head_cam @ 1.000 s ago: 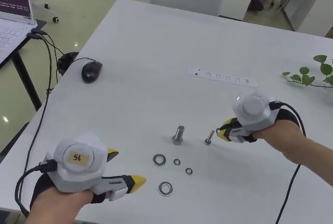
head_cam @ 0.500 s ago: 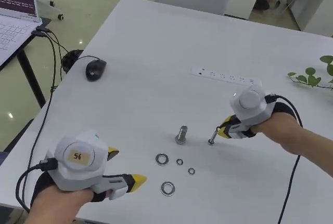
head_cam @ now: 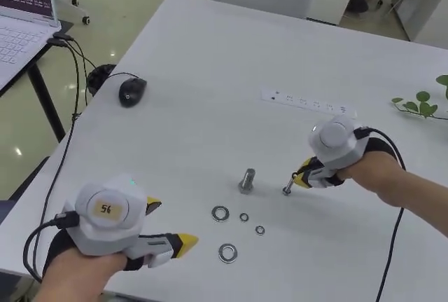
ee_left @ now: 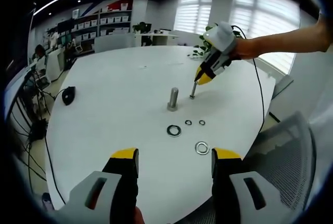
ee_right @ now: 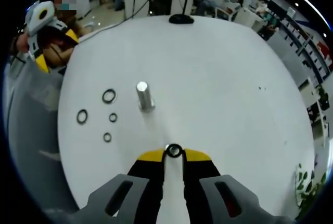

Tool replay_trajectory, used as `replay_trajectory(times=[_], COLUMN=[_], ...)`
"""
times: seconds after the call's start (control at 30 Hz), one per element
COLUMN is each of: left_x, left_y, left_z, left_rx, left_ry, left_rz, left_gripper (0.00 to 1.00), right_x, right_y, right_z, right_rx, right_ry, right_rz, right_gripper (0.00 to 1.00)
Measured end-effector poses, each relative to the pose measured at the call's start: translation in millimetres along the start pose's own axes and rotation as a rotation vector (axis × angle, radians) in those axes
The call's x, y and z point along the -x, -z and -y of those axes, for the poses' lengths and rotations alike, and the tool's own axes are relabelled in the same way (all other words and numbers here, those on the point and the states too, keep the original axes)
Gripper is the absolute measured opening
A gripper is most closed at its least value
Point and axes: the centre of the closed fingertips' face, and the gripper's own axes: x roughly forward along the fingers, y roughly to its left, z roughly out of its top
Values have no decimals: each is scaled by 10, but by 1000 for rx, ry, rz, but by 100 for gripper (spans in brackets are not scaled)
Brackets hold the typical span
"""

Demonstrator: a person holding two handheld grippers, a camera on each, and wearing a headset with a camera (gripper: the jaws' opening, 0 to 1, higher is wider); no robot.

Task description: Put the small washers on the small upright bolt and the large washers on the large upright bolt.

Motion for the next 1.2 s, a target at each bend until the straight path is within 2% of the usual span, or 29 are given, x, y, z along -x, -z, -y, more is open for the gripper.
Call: replay_trajectory(times=[0.73, 1.2], left_x=[10, 22], left_y=[23, 20], left_z=[-13, -43], left_rx=[3, 3], left_ry=[-4, -8], left_rz=[-6, -11], left_gripper=[56, 56], right_x=[-105, -366], right_y=[39, 140], right_z=[-5, -38], right_rx=[9, 3], right_ry=[-15, -30], right_rz=[-35, -83], right_gripper=[14, 14])
